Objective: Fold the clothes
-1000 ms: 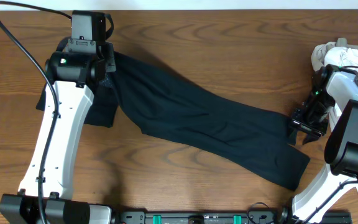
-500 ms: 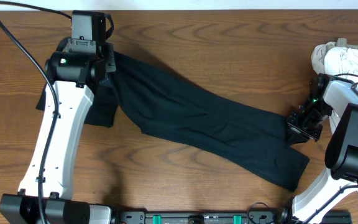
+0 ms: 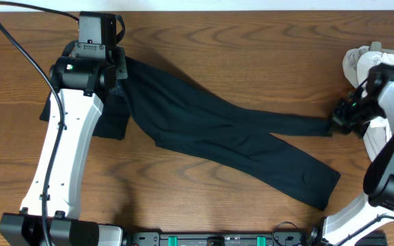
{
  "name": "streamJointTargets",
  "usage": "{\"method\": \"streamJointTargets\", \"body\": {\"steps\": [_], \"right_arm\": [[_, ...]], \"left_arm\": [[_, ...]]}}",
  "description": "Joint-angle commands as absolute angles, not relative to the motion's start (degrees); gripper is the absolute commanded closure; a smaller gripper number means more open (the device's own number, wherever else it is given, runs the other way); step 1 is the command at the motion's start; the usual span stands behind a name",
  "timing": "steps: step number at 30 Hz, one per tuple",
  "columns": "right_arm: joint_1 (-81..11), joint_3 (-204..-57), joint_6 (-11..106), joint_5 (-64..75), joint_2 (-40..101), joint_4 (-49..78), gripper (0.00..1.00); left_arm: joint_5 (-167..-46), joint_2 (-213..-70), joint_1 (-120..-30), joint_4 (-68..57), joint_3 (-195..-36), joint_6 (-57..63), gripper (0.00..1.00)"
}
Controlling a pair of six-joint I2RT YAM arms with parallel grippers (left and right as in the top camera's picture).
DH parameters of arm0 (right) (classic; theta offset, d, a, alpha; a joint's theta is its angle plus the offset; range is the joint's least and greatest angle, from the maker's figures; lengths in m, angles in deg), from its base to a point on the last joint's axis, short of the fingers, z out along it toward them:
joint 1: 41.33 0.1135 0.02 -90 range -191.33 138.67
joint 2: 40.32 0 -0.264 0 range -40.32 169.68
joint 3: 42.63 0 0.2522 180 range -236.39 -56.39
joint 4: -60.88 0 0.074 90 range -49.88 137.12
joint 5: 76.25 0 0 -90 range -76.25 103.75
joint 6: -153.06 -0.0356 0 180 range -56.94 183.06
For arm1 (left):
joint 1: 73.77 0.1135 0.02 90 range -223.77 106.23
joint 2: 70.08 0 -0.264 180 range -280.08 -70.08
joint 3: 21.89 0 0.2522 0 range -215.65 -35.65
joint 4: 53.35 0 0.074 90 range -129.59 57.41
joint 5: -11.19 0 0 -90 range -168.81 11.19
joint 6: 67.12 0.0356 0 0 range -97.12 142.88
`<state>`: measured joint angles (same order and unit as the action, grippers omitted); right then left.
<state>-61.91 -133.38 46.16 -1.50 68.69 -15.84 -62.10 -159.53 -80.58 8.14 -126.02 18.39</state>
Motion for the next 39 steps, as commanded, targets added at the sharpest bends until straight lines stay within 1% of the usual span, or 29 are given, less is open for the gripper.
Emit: {"method": "streamJointTargets", "body": {"steps": [1, 10, 16, 19, 25, 28, 34, 39], "right_arm": [[-63.90, -134.71, 45.76, -10.05, 67.46, -12.97, 0.99], [-64.16, -134.71, 36.78, -13.76, 67.46, -0.71, 0.99], [-64.43, -134.71, 33.44, -13.04, 67.46, 8.97, 0.99], [-64.43, -134.71, 32.15, -11.71, 67.46, 11.88, 0.99], [-65.12, -134.71, 26.99, -3.12, 67.46, 12.62, 0.99], [-66.50, -134.71, 26.62, -1.24, 67.46, 13.36, 0.99], [-70.72, -134.71, 26.73, -1.74, 67.48, 14.52, 0.99], [-72.36, -134.71, 31.14, -3.88, 67.46, 14.85, 0.99]], "left_arm": [[-63.65, -158.75, -80.31, 7.48, -126.70, 17.91, 0.94], [-70.73, -160.49, -80.31, 4.69, -126.63, 18.76, 0.94], [-70.89, -163.58, -80.31, 4.10, -126.63, 18.85, 0.93], [-70.91, -165.35, -80.31, 3.55, -126.63, 19.44, 0.94], [-70.91, -167.88, -80.31, 0.69, -126.63, 19.85, 0.94], [-70.93, -168.65, -80.31, -1.48, -126.63, 19.83, 0.94], [-70.95, -168.80, -80.34, -7.49, -126.63, 19.79, 0.94], [-76.59, -169.17, -80.38, -11.86, -126.63, 19.76, 0.94]]}}
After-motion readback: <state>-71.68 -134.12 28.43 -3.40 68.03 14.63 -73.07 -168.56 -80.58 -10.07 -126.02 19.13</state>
